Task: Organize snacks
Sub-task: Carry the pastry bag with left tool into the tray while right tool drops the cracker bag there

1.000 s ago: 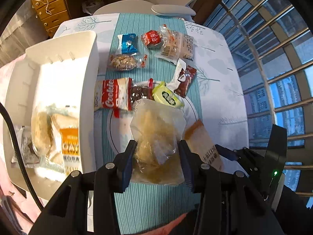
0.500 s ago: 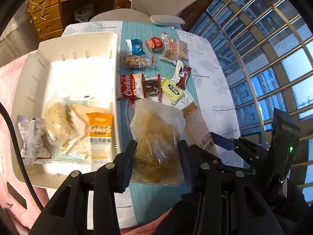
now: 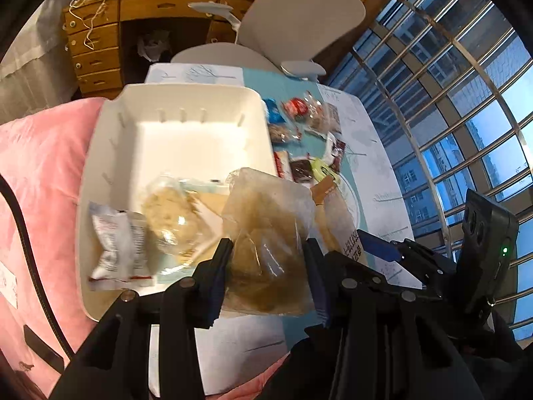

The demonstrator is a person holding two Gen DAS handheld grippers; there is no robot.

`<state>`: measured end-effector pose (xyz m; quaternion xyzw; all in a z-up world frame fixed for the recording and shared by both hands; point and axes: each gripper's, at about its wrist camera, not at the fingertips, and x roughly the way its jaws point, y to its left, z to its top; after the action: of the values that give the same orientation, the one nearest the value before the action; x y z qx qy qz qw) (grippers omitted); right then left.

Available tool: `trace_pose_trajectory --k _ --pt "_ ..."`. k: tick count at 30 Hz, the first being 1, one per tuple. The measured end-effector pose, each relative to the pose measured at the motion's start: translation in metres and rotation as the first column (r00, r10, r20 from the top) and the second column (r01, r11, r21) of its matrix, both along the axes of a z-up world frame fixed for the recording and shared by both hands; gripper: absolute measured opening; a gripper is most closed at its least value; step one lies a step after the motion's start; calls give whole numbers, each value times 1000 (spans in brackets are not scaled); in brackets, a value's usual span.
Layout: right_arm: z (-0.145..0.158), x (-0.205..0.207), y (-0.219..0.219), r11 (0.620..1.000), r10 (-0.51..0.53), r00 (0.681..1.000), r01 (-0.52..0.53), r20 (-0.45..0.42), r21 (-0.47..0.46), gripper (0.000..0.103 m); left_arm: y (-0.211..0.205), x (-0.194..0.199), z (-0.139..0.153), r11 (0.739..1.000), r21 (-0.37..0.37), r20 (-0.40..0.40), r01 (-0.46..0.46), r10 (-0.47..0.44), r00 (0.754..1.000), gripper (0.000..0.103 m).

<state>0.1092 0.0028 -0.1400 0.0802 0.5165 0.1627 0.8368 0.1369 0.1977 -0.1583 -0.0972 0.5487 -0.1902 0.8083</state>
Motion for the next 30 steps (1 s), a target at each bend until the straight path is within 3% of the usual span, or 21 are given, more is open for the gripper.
trace_pose_trajectory --k 11,17,20,22,30 --pt "-6 5 59 998 -28 998 25 52 65 55 65 2 -4 999 34 19 -6 5 1000 42" --pt "-13 10 75 995 -59 997 54 52 89 56 81 2 -9 999 43 19 2 -3 1000 43" --pt "-19 15 80 996 -62 998 61 13 65 61 81 1 -11 999 46 15 7 -8 1000 63" --pt "-23 15 81 996 -71 997 71 -4 57 65 82 1 -11 999 42 13 6 -6 1000 64" --pt "-15 6 79 996 -77 997 77 17 39 66 79 1 -12 999 44 4 11 -11 1000 65"
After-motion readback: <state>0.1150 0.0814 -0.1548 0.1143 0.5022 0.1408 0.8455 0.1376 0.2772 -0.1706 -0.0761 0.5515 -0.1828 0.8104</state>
